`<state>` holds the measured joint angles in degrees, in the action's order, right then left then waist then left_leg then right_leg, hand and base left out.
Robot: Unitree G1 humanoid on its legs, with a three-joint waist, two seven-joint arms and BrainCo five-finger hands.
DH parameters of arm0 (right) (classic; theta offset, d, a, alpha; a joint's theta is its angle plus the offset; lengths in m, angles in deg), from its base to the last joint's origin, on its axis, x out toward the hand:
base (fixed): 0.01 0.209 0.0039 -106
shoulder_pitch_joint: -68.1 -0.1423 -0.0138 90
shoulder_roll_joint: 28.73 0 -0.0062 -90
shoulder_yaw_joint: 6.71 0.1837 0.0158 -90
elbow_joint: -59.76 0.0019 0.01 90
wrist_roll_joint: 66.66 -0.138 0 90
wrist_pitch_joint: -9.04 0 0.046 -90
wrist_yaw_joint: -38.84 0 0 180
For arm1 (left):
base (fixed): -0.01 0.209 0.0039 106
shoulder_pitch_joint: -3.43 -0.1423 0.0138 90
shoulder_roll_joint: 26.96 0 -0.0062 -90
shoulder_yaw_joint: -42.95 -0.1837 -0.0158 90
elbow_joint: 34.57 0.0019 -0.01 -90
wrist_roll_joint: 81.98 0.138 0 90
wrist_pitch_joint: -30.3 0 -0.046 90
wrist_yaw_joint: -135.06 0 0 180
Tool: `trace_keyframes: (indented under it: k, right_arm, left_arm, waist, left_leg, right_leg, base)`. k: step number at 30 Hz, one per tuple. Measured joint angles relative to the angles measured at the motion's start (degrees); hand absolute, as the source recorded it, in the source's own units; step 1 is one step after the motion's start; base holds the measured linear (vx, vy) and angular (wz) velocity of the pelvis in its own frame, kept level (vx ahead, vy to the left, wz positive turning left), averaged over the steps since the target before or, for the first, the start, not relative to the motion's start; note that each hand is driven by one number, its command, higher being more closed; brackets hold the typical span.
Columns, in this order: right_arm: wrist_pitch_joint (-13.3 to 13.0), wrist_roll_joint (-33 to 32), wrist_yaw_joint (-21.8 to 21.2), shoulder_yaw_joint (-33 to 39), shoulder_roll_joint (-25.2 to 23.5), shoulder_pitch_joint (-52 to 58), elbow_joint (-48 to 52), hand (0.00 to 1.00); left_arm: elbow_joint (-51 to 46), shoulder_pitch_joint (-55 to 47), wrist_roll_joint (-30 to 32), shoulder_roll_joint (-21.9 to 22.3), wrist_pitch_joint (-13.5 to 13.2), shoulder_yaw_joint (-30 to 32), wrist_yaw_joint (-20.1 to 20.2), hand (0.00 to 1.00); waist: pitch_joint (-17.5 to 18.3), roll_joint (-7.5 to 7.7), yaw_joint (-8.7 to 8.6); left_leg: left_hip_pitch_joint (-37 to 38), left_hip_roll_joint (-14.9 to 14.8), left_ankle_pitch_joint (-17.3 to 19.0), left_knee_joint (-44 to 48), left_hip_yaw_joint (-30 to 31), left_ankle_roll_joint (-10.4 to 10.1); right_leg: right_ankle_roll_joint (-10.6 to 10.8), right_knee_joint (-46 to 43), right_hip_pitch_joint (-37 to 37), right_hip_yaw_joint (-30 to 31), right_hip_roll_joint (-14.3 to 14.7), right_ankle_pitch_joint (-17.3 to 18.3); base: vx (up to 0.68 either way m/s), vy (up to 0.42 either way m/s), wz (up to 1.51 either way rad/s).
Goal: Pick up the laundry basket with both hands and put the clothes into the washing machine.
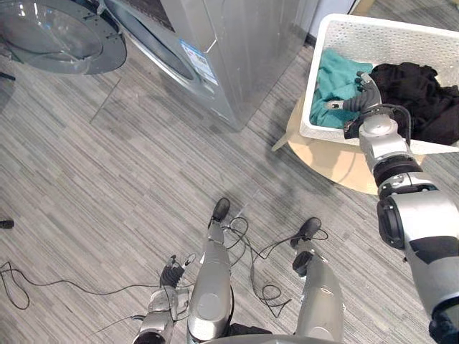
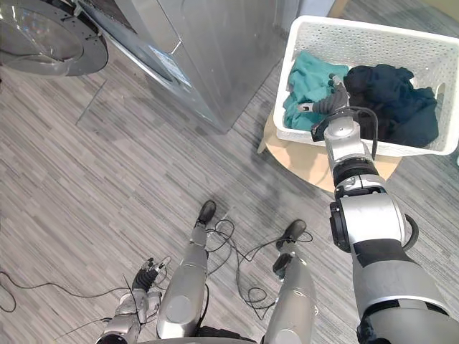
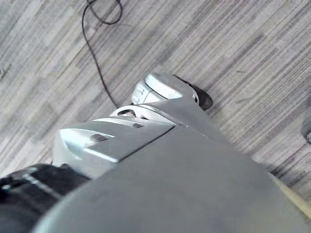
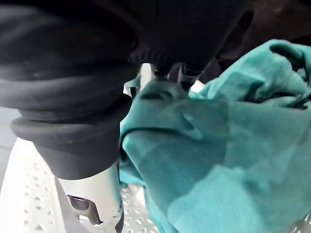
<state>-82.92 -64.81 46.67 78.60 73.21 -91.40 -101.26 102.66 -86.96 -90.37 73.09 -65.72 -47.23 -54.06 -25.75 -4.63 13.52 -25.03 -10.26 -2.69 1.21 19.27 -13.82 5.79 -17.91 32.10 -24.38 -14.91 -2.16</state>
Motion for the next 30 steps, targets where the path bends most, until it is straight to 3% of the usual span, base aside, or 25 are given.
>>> trace_keyframes:
  k: [5,8,9,12,21,22,27,30]
  right_arm:
    - [0.1,0.6,0.8,-3.4,4.2,-0.3,0.3,0.0]
    - [0.0,0.6,0.9,-5.4,5.4,-1.3,0.8,0.0]
    - [0.0,0.7,0.8,-7.2,6.6,-1.4,2.5,0.0]
    - [-0.3,1.1,0.8,-9.9,8.2,-3.0,5.4,0.0]
    - [-0.2,7.8,-1.5,-22.2,12.0,-6.2,9.7,0.0]
    - [0.0,8.7,-1.5,-22.8,12.1,-6.4,9.7,1.0]
    - [0.8,16.5,-1.3,-28.3,14.6,-7.1,10.6,1.0]
    - [1.2,16.8,-0.5,-29.2,15.3,-6.9,10.6,1.0]
  left_arm:
    - [-3.7,1.6,-0.1,0.7,-0.1,-0.4,0.0,0.0]
    - [-4.9,1.7,-1.2,1.0,-0.1,-0.4,0.1,0.0]
    - [-5.1,1.7,-1.2,1.2,-0.1,-0.2,0.1,0.0]
    - [-5.8,1.7,-2.2,1.5,0.0,0.4,0.1,0.0]
    - [-8.7,1.6,-2.9,3.6,-0.1,4.1,0.1,0.0]
    - [-8.7,1.6,-3.2,3.7,-0.1,4.4,0.1,0.0]
    - [-10.0,1.7,-4.5,4.3,-0.1,5.5,0.1,0.0]
    - [-10.3,1.7,-4.5,4.6,0.0,5.8,0.1,0.0]
  waist:
    - [-0.3,-0.42,1.55]
    - [-0.3,-0.42,1.61]
    - [-0.3,-0.41,1.6]
    - [-0.3,-0.39,1.75]
    - [-0.4,0.66,1.93]
    - [-0.3,1.07,2.06]
    - [0.1,2.35,3.59]
    - [0.2,2.53,4.38]
  left_leg:
    - [-2.9,1.4,0.0,1.2,2.6,0.0]
    - [-4.1,1.6,-0.1,1.5,3.7,-0.1]
    - [-4.9,2.0,-0.1,1.7,4.3,-0.1]
    - [-6.8,2.2,-0.2,1.8,4.5,-0.3]
    - [-12.6,2.2,0.6,5.2,7.1,-1.3]
    - [-12.9,2.2,0.7,5.5,7.1,-1.4]
    - [-15.9,2.1,1.4,8.0,7.6,-1.1]
    - [-16.4,2.3,1.6,8.8,7.7,-1.1]
  right_leg:
    - [-1.1,-3.2,1.9,-2.2,-2.2,0.7]
    - [-1.2,-3.9,2.5,-3.0,-2.6,1.2]
    - [0.2,-5.1,3.1,-3.9,-3.5,2.9]
    - [0.9,-6.3,5.1,-4.4,-4.2,4.1]
    - [-0.1,-9.6,8.7,-7.2,-5.2,6.6]
    - [-0.1,-9.9,9.1,-7.1,-5.2,6.7]
    - [-0.5,-10.4,10.3,-8.6,-5.3,7.1]
    - [-0.5,-10.6,10.4,-8.7,-5.4,7.1]
  base:
    - [0.01,-0.017,0.25]
    - [0.0,-0.043,0.17]
    - [-0.01,-0.063,0.19]
    - [-0.02,-0.057,0.07]
    - [0.0,-0.067,0.09]
    - [0.0,-0.077,-0.06]
    - [0.01,-0.071,0.01]
    - [0.03,-0.063,0.01]
